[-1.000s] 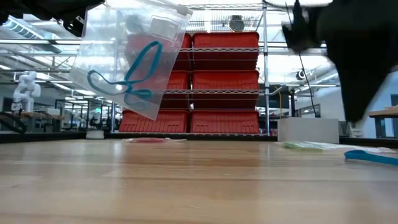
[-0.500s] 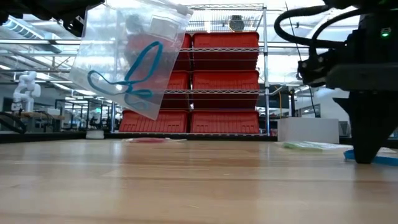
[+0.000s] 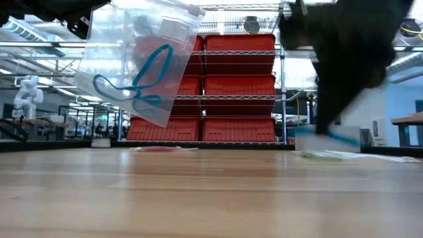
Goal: Sort rubber bands
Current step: Put the blue rubber band into the zip bag, then close the zip bag
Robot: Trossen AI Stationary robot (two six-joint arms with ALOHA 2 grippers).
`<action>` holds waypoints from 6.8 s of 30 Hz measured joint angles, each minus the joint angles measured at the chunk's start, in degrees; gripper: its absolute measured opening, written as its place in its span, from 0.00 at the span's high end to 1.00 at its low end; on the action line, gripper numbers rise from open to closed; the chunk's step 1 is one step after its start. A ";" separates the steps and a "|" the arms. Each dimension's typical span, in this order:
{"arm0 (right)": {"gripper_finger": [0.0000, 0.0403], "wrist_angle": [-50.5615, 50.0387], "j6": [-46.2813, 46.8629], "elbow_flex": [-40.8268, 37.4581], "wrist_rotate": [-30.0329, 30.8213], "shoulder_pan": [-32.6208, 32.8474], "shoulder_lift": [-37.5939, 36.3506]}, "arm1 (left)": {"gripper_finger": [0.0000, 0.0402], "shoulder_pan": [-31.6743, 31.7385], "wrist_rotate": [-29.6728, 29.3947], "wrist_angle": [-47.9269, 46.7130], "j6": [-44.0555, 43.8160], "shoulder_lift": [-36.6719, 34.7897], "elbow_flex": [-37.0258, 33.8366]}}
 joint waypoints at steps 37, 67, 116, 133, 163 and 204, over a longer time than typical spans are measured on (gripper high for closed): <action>1.00 19.21 -58.39 29.53 8.04 -11.89 7.02 | 1.00 0.07 -0.35 -0.94 -0.33 0.00 0.02; 0.53 0.12 -54.64 42.98 3.53 -11.48 6.65 | 1.00 0.07 -0.52 -1.00 -0.34 0.01 0.01; 0.67 -25.35 0.88 16.73 11.35 -3.21 6.72 | 0.82 11.42 10.39 -20.79 -21.79 36.20 19.69; 0.87 5.76 -4.48 10.23 12.26 -7.33 6.72 | 0.62 17.46 14.84 -16.33 -22.78 37.12 19.69; 0.95 28.74 -12.83 2.83 4.45 -15.13 6.72 | 0.96 17.64 26.58 8.52 -19.85 15.87 -0.70; 1.00 33.41 -34.06 2.85 8.09 -17.56 0.14 | 0.78 19.79 23.26 5.84 -19.77 15.84 -0.68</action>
